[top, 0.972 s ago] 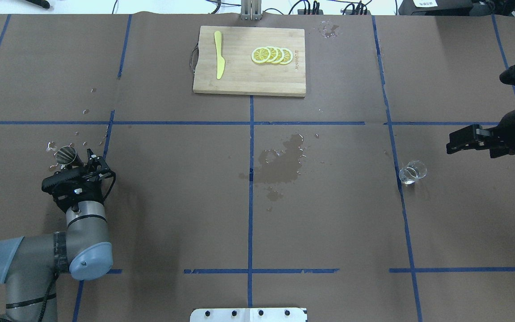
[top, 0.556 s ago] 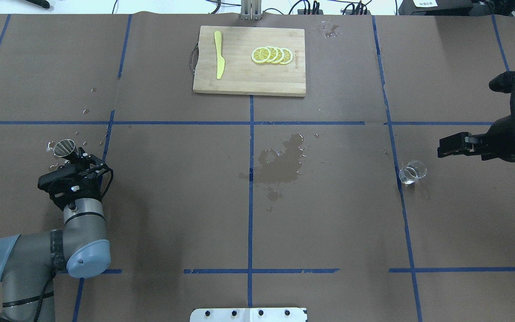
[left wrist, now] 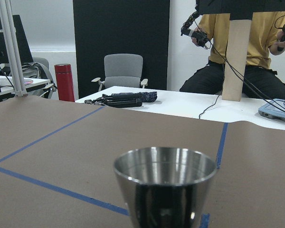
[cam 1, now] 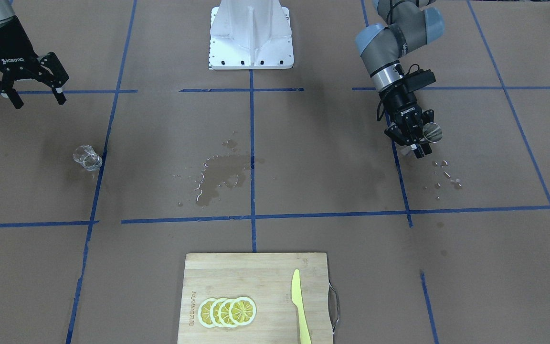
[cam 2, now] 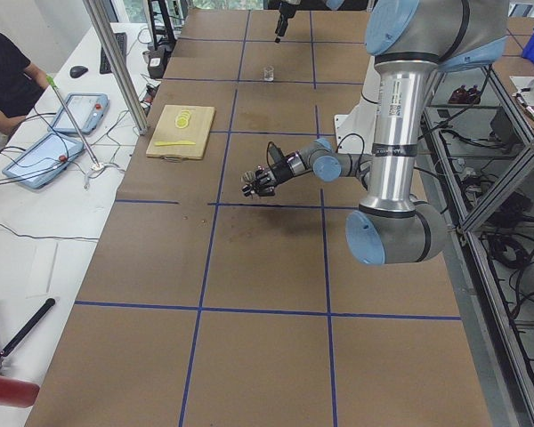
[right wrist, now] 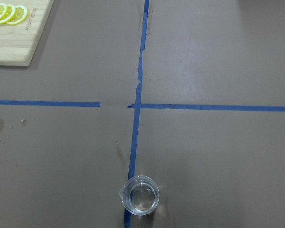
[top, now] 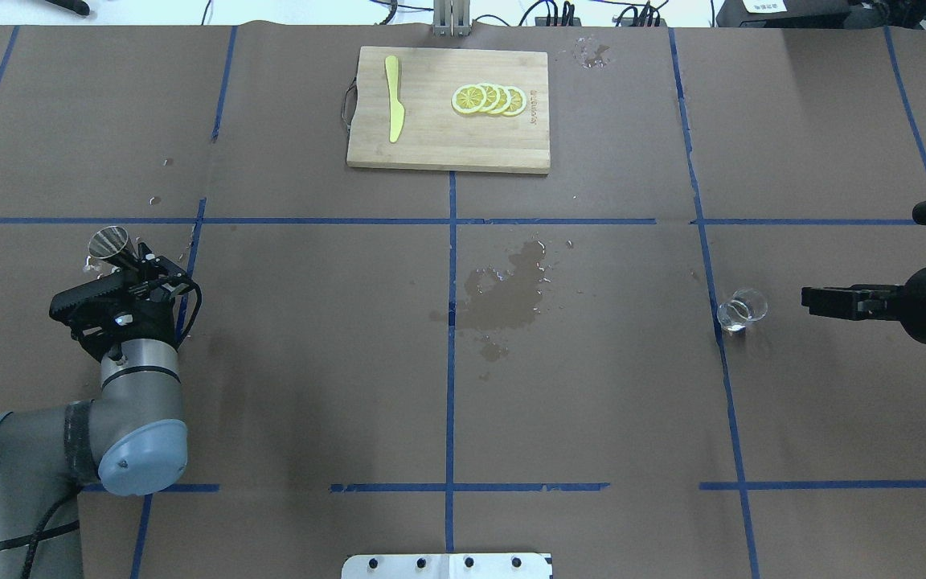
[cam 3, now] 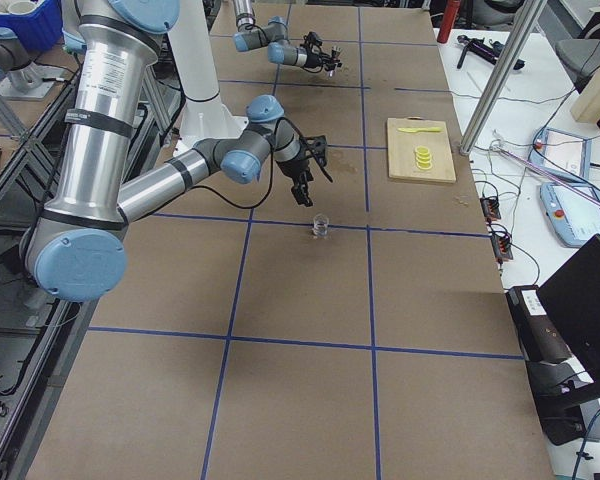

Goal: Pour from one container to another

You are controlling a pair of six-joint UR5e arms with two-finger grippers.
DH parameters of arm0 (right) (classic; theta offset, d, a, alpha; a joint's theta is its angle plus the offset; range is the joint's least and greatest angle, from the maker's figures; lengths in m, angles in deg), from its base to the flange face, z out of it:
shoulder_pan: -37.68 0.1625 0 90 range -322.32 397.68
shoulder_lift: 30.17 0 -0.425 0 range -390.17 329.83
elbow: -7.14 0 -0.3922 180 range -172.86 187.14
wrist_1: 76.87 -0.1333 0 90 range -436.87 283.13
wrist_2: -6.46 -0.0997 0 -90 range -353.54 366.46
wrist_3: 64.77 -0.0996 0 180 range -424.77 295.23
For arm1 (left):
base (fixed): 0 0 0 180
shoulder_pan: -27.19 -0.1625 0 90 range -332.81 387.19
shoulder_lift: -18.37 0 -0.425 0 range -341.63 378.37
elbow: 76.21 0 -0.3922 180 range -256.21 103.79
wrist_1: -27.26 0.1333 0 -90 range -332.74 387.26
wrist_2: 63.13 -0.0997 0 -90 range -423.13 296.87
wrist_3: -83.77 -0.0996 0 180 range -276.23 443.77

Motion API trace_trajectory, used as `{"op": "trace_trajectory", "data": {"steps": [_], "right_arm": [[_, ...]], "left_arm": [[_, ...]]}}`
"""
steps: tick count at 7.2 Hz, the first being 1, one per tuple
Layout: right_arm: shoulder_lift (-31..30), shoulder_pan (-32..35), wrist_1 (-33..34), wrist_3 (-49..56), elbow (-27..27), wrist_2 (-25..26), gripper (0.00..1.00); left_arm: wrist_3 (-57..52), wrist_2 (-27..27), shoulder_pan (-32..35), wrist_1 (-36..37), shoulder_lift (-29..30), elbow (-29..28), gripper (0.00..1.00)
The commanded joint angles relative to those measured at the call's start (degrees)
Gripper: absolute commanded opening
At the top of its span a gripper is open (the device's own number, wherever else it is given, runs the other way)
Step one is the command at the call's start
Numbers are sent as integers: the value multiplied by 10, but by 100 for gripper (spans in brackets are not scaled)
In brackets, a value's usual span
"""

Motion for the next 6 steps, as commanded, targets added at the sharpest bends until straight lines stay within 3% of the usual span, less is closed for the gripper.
{"op": "trace_trajectory", "data": {"steps": [1,4,6], "right_arm": [[-12,-95,-28,-43,-16,159,100],[-8,-224,-126,-140,-114,339,100],[-3,-248,-127,-146,-128,371,100]], "left_arm": [[-48,0,7,-1,4,27,0],[-165,5,8,-24,54,33,0],[-211,6,9,-24,89,29,0]]}}
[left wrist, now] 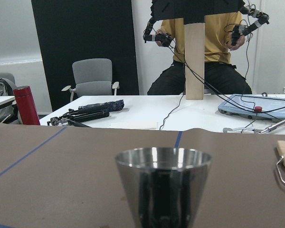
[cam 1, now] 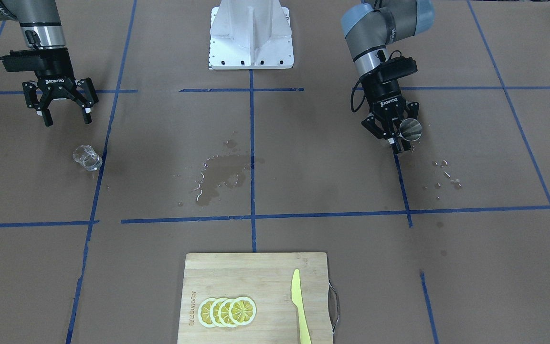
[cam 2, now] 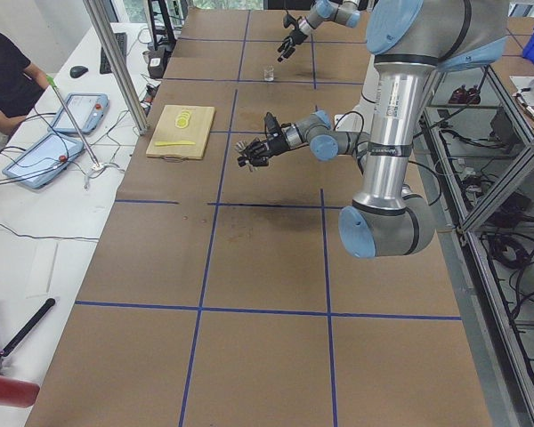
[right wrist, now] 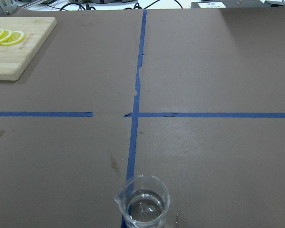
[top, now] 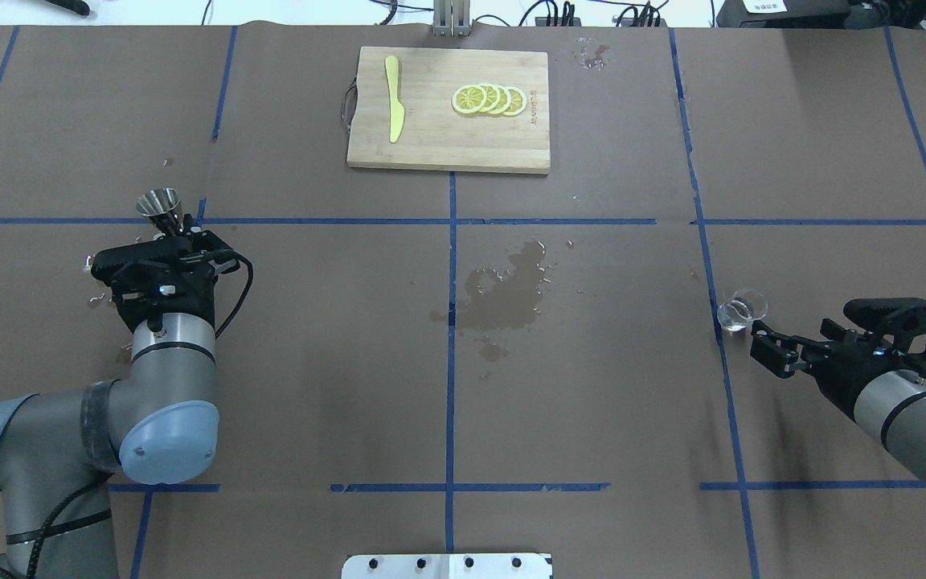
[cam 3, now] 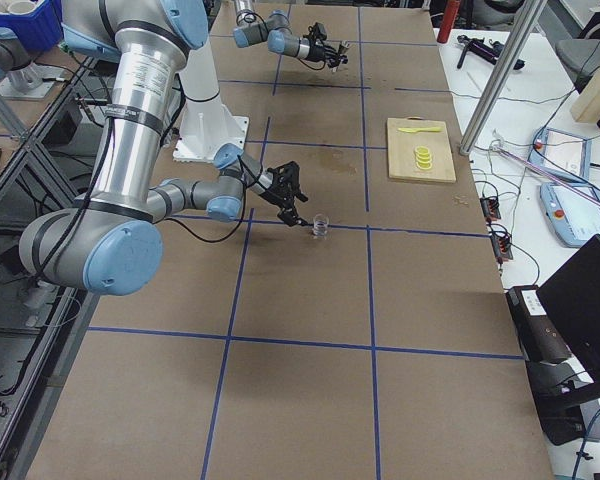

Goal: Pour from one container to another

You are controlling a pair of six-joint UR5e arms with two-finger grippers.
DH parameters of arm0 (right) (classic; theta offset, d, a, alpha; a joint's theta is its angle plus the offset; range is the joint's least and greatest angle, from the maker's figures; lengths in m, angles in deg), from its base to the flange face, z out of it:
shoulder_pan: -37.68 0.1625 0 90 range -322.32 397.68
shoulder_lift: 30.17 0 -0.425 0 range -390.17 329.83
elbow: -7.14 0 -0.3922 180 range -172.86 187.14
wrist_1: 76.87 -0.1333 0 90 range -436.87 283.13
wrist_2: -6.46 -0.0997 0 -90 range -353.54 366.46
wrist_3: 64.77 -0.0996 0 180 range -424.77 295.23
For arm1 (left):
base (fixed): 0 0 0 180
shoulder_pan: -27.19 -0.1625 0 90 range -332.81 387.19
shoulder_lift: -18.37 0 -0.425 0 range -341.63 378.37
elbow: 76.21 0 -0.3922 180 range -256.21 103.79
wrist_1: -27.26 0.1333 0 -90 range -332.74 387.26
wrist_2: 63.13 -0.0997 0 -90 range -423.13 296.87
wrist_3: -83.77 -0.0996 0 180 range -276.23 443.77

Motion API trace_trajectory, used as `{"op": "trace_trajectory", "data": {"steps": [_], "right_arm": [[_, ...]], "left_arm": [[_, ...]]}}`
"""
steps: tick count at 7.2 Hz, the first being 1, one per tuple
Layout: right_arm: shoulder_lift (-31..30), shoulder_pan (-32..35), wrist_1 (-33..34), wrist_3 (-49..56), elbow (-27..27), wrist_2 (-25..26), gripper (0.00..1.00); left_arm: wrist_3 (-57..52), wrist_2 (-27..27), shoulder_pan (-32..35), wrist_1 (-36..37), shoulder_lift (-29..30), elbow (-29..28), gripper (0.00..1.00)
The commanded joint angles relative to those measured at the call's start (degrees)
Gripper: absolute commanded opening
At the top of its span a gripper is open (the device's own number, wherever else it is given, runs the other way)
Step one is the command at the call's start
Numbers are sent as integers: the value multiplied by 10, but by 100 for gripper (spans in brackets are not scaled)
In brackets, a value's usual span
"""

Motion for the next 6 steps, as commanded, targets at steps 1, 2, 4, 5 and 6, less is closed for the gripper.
{"op": "trace_trajectory", "data": {"steps": [1,2,4,5,6], "right_arm": [[7,-38,-5,-7,-27,73,100],[30,-44,-5,-7,-51,104,100],[90,-45,-9,-7,-105,153,100],[104,-45,-10,-8,-129,167,100],[125,-45,-11,-9,-160,181,100]], "left_arm": [[-27,11,0,-13,28,-1,0],[-68,22,-3,-53,30,-11,0],[-145,23,-2,-149,36,-28,0],[-147,22,-2,-151,36,-41,0],[-148,22,-2,-154,36,-43,0]]}}
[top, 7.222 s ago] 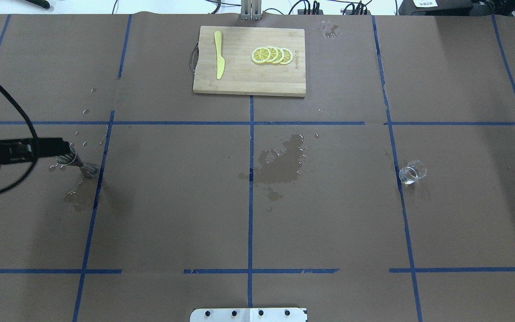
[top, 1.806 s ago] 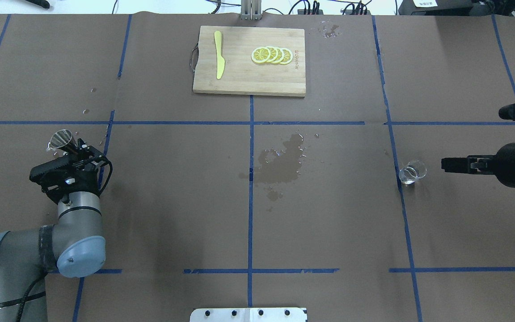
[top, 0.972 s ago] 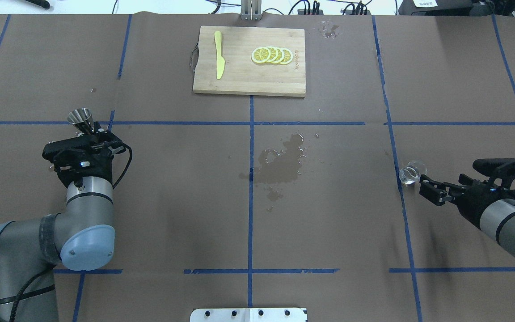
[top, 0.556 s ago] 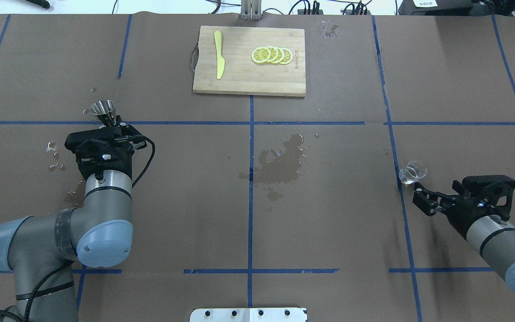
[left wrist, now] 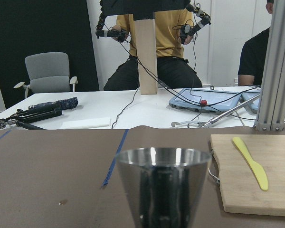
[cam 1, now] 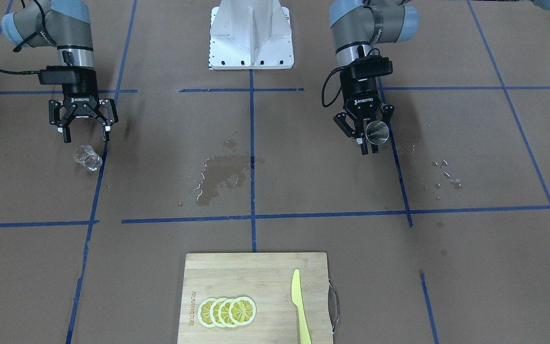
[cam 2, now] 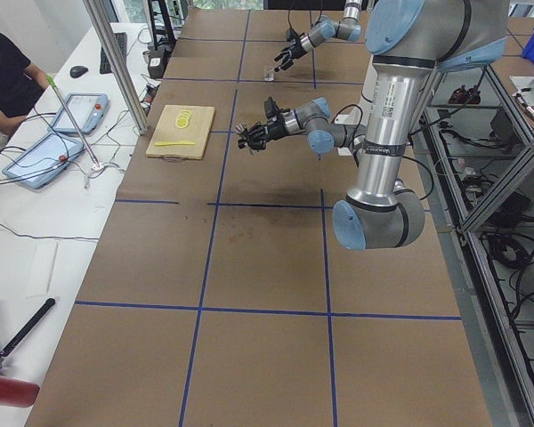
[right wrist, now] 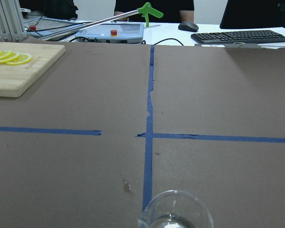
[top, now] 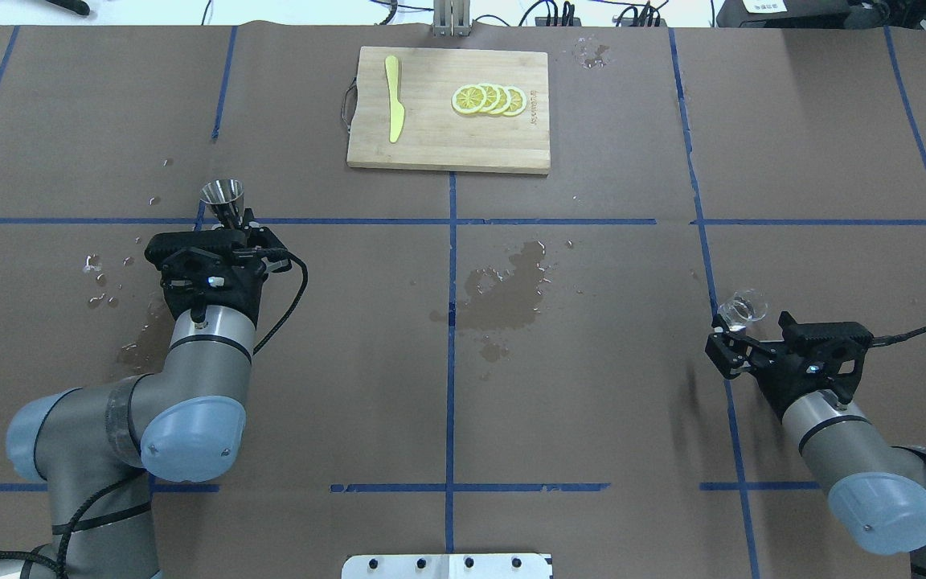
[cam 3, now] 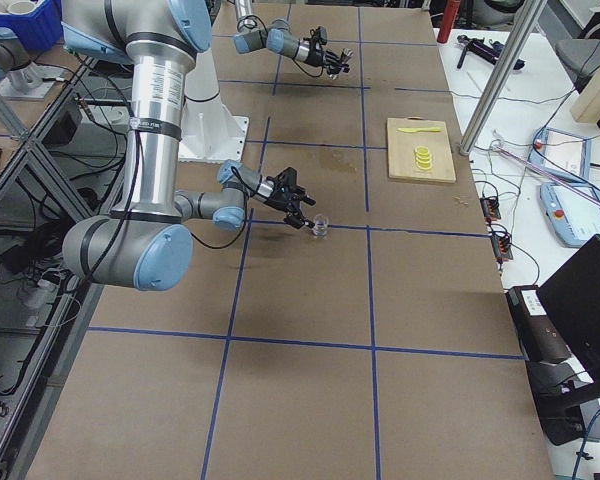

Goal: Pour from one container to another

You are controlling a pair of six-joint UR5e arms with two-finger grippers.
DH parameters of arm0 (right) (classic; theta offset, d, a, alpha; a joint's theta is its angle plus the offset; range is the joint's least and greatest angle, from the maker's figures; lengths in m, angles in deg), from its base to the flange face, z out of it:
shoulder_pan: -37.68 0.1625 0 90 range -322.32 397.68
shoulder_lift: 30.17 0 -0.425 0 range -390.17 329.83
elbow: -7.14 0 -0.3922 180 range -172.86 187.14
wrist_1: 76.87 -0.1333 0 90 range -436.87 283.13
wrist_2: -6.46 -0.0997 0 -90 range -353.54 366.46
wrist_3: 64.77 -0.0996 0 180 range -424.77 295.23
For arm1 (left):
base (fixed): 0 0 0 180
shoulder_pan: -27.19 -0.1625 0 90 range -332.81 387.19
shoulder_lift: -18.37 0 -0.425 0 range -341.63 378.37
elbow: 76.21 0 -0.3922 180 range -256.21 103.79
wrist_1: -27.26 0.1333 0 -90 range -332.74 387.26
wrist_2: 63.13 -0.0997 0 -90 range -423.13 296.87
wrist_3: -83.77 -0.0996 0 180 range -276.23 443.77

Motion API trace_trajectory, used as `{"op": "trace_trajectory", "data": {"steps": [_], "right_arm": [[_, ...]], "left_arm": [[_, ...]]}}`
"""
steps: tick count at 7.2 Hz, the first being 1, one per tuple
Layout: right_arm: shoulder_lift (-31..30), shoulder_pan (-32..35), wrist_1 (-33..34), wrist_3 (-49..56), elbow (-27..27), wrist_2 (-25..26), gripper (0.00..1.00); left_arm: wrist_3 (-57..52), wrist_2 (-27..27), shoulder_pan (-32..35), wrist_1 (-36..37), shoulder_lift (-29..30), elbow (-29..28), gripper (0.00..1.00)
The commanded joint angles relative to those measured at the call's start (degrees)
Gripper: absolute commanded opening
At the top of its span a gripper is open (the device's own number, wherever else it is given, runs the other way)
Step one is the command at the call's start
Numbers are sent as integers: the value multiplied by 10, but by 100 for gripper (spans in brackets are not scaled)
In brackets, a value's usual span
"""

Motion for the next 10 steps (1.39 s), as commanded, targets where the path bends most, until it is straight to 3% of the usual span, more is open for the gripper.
{"op": "trace_trajectory", "data": {"steps": [1,3,6,10], "right_arm": [[43,0,-16,-7,-67,25,99],[43,1,-85,1,-114,29,99],[41,3,-85,3,-115,35,96],[43,3,-85,3,-114,34,74]], "left_arm": [[-7,0,-1,-10,1,-11,0],[-7,0,0,-10,0,-16,0],[-7,0,-1,-10,1,-23,0],[-7,-1,-1,-10,-1,-24,0]]}}
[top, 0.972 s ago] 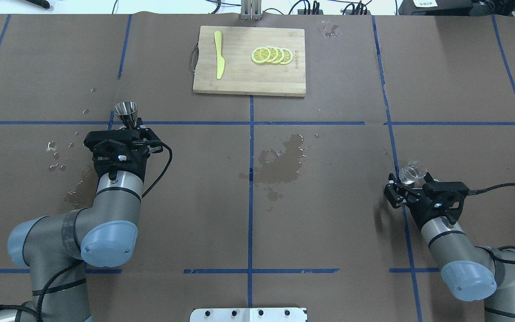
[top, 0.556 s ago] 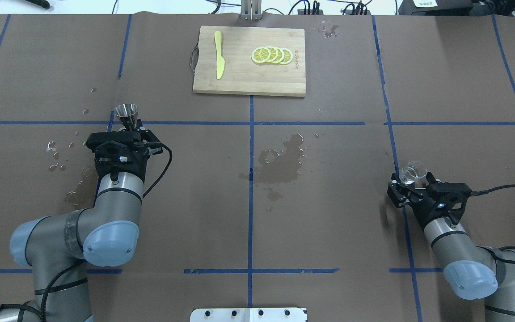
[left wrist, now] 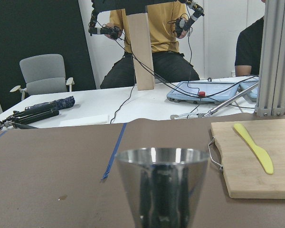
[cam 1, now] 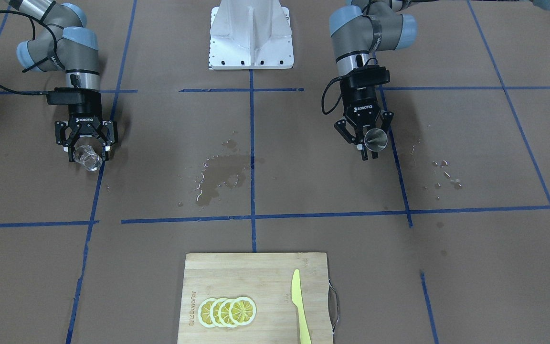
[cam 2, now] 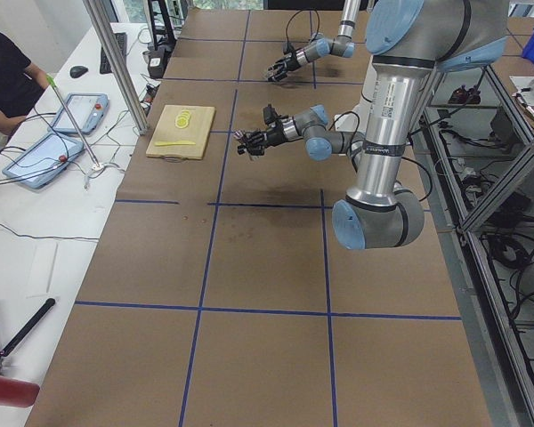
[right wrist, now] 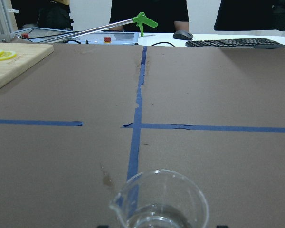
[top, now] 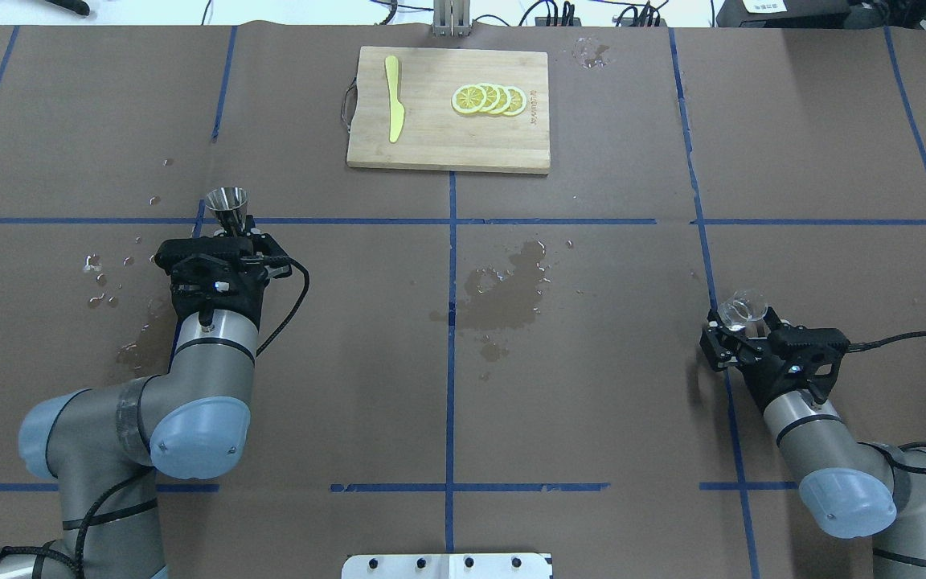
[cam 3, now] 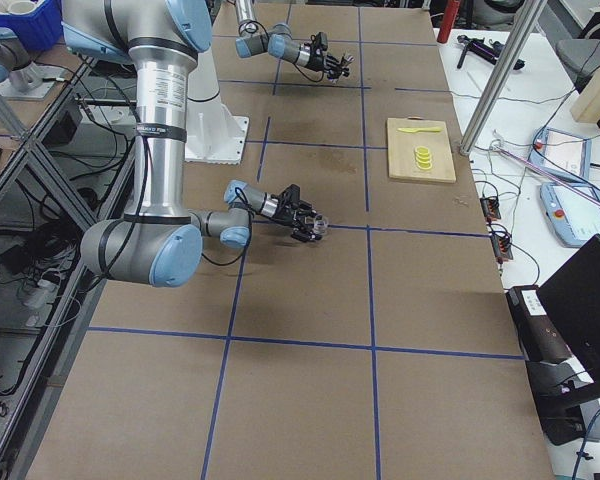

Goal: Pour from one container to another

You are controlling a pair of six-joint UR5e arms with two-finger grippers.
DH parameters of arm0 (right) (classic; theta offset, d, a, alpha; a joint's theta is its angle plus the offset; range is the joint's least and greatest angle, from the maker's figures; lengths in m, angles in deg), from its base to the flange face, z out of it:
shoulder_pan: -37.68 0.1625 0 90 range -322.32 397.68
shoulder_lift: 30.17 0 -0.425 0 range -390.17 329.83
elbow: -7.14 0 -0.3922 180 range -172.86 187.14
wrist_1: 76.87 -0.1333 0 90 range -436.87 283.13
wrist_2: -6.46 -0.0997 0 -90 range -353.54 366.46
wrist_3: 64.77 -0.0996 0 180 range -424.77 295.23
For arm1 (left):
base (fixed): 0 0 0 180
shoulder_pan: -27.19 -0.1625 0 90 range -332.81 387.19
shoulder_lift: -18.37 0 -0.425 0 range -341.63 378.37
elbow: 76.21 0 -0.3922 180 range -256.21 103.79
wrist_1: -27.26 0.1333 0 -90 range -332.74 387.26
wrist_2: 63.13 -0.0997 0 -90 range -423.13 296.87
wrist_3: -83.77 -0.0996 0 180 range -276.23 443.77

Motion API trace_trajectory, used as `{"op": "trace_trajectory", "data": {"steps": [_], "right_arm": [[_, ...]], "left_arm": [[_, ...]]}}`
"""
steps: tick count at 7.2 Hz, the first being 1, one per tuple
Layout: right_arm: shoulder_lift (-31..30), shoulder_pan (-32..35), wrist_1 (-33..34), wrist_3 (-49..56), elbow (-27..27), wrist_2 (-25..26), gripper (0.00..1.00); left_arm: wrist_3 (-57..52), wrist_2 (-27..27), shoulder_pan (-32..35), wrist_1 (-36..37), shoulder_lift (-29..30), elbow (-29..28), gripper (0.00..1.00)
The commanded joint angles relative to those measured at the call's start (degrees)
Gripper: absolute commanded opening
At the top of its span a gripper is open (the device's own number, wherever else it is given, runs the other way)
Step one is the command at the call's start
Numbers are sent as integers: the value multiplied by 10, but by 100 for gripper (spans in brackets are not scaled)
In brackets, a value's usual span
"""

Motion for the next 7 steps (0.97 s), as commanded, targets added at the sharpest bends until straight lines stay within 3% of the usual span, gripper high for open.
{"op": "trace_trajectory", "data": {"steps": [1,3,4,6,7], "right_arm": [[2,0,0,0,0,0,57],[1,3,0,4,4,-2,12],[2,9,-1,21,4,-2,0],[0,17,-3,28,40,-6,0],[0,28,-2,82,59,-13,0]], "left_arm": [[0,0,0,0,-1,0,0],[1,0,0,0,0,-9,0],[2,0,0,1,1,-10,0],[0,1,-2,0,5,-9,0],[-2,2,-3,0,15,-8,0]]}}
